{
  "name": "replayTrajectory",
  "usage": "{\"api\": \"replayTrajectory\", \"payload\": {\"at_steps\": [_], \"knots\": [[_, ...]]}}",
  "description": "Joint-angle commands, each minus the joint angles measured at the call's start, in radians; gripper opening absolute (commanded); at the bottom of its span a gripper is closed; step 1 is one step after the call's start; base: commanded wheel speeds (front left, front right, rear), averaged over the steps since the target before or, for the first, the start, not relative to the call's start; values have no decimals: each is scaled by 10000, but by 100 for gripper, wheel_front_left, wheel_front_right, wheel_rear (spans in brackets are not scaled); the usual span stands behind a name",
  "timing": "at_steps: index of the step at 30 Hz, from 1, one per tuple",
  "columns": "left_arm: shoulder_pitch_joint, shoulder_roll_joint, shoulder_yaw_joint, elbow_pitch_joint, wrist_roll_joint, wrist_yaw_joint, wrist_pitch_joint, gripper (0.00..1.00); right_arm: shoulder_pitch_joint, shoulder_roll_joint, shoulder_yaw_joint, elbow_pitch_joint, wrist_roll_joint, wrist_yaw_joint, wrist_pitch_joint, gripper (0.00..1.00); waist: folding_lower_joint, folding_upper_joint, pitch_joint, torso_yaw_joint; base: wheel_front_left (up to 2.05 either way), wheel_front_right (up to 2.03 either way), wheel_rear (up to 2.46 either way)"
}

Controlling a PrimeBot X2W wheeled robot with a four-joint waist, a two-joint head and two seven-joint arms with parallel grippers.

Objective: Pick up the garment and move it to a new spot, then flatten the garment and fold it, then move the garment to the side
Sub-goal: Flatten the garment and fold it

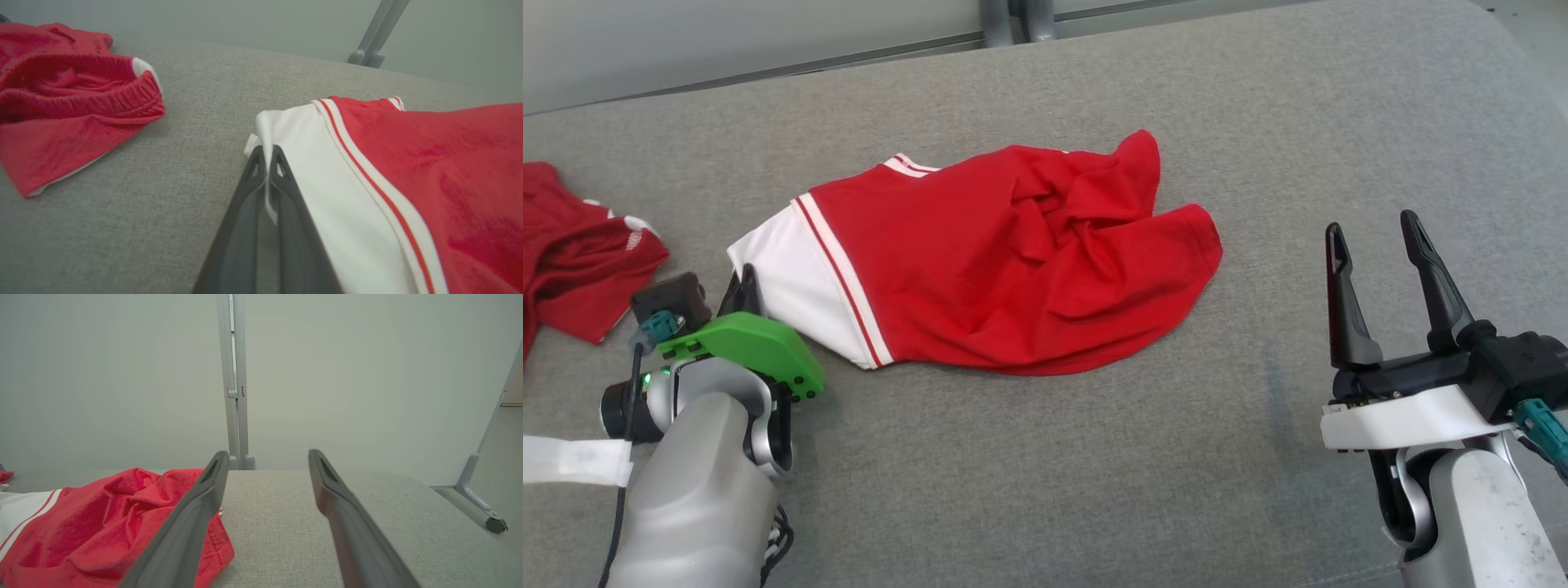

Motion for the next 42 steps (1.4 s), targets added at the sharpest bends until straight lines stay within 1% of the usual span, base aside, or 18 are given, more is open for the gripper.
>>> {"api": "replayTrajectory", "payload": {"at_steps": [1, 8, 13, 18, 21, 27, 28, 29, 30, 31, 36, 38, 42], "knots": [[280, 98, 108, -163, -93, 155, -54, 0, 120, -28, -36, 33, -59, 1, -35, 100, 0, 57, -259, 528, 0, 0, 0], [1612, 259, 393, -1536, -150, 883, -133, 0, 139, -29, -223, 130, -162, 1, -33, 100, 0, 57, -448, 1255, 0, 0, 0], [2576, 255, 323, -2801, -116, 1284, -43, 0, 221, -28, -300, 625, -104, 1, -33, 100, 0, 57, -541, 1543, 0, 0, 0], [3577, 278, 235, -4325, -178, 1713, 294, 0, 251, -30, -305, 1151, -150, 1, -33, 100, 0, 57, -629, 1649, 0, 0, 0], [4235, 448, 260, -5250, -215, 2032, 554, 0, 224, -31, -286, 1293, -129, 1, -33, 100, 0, 57, -657, 1616, 0, 0, 0], [5265, 624, 191, -6363, -195, 2526, 969, 0, 356, -30, -170, 1519, -93, 1, -33, 100, 0, 57, -873, 1456, 0, 0, 0], [5355, 661, 180, -6484, -118, 2601, 921, 7, 380, -30, -156, 1549, -91, 1, -35, 100, 0, 57, -921, 1435, 0, 0, 0], [5434, 719, 150, -6600, -21, 2675, 870, 41, 408, -30, -137, 1577, -94, 1, -35, 100, 0, 57, -977, 1413, 0, 0, 0], [5481, 754, 127, -6702, 44, 2733, 840, 82, 428, -30, -122, 1597, -93, 1, -33, 100, 0, 57, -1021, 1393, 0, 0, 0], [5516, 786, 109, -6804, 113, 2782, 818, 100, 439, -28, -101, 1611, -89, 1, -35, 100, 0, 57, -1067, 1375, 0, 0, 0], [5422, 958, 65, -7422, 406, 2851, 564, 100, 525, -30, -105, 1610, -78, 1, -33, 100, 0, 57, -1146, 1344, 0, 0, 0], [5293, 1046, 30, -7747, 526, 2789, 413, 100, 515, -30, -107, 1591, -65, 1, -33, 100, 0, 57, -1157, 1321, 0, 0, 0], [5172, 988, -92, -8285, 693, 2692, 222, 100, 535, -30, -96, 1639, -61, 1, -33, 100, 0, 57, -1214, 1281, 0, 0, 0]]}}
